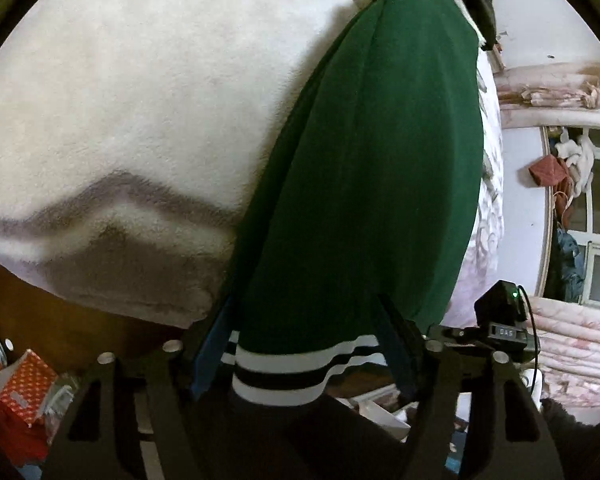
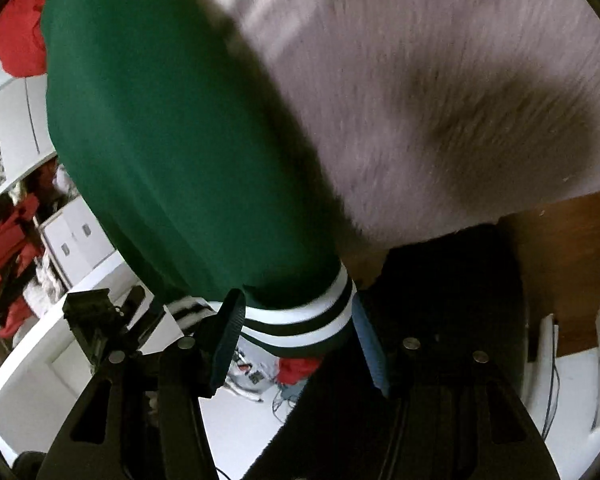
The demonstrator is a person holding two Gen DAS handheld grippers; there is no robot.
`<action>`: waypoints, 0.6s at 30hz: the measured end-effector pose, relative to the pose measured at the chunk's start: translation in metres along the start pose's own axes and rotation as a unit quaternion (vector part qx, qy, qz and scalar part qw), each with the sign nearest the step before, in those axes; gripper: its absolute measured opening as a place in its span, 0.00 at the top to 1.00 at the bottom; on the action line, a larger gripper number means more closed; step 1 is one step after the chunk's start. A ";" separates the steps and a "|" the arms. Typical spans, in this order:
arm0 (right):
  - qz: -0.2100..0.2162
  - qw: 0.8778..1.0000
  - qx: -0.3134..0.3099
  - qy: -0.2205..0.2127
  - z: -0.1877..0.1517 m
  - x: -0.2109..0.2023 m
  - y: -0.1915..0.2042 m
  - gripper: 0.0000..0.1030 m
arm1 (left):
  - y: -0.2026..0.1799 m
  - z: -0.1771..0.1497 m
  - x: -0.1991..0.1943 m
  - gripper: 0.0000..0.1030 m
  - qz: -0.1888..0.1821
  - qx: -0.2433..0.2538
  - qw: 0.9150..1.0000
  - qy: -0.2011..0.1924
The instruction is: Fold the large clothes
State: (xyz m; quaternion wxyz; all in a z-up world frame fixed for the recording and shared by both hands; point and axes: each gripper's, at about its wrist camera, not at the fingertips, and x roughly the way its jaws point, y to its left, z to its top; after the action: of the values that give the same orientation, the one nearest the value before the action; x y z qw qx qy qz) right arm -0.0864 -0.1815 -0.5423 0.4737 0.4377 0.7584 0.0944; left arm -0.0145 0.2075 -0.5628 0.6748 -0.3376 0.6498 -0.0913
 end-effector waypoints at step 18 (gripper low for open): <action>-0.027 0.997 -0.067 -0.035 -0.007 0.023 0.037 0.77 | 0.032 -0.004 0.002 0.70 -0.018 0.021 1.000 0.015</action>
State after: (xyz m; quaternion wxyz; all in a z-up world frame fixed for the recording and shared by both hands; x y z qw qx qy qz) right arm -0.0741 -0.1400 -0.5326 0.5309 0.3876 0.7445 0.1168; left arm -0.0283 0.2291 -0.5821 0.6705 -0.3337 0.6513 -0.1221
